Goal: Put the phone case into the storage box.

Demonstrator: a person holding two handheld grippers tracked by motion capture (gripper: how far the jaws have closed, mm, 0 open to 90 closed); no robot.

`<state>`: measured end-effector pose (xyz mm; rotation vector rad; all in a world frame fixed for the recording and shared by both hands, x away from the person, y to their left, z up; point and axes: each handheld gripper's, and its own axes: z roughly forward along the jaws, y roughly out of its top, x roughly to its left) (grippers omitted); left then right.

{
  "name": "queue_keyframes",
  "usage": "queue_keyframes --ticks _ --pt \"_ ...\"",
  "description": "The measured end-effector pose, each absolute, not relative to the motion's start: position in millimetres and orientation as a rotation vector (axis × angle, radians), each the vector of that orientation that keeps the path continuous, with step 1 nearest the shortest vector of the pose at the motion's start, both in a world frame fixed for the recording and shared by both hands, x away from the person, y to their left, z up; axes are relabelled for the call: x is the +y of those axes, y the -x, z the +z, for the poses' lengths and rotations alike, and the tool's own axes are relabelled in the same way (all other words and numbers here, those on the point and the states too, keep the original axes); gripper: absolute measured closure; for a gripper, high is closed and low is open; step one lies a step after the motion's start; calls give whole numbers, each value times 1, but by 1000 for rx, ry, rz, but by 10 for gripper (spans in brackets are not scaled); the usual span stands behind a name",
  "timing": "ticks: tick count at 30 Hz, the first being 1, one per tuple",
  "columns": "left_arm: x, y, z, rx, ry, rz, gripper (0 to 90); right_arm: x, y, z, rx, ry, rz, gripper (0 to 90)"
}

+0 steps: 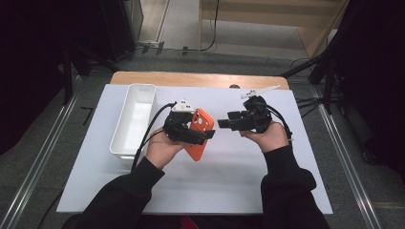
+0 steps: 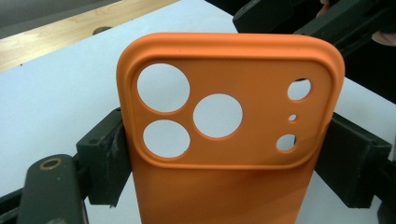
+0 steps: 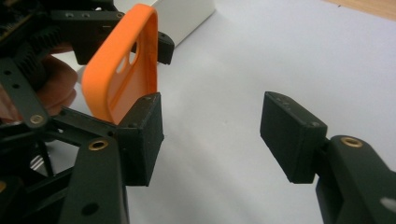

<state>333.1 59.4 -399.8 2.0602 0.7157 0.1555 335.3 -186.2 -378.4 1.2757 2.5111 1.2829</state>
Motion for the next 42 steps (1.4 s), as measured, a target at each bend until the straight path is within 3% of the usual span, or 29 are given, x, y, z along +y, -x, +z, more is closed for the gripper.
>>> queue_keyframes --ticks 10,21,42 --pt "65 -334 -397 699 -2069 132 161 -190 -326 -390 2554 -1081 1314 274" --pt "72 -335 -391 692 -2054 125 161 -192 -310 -401 2593 -1038 1273 230" --pt "72 -337 -393 668 -2070 98 161 -201 -280 -415 2579 -1028 1286 229"
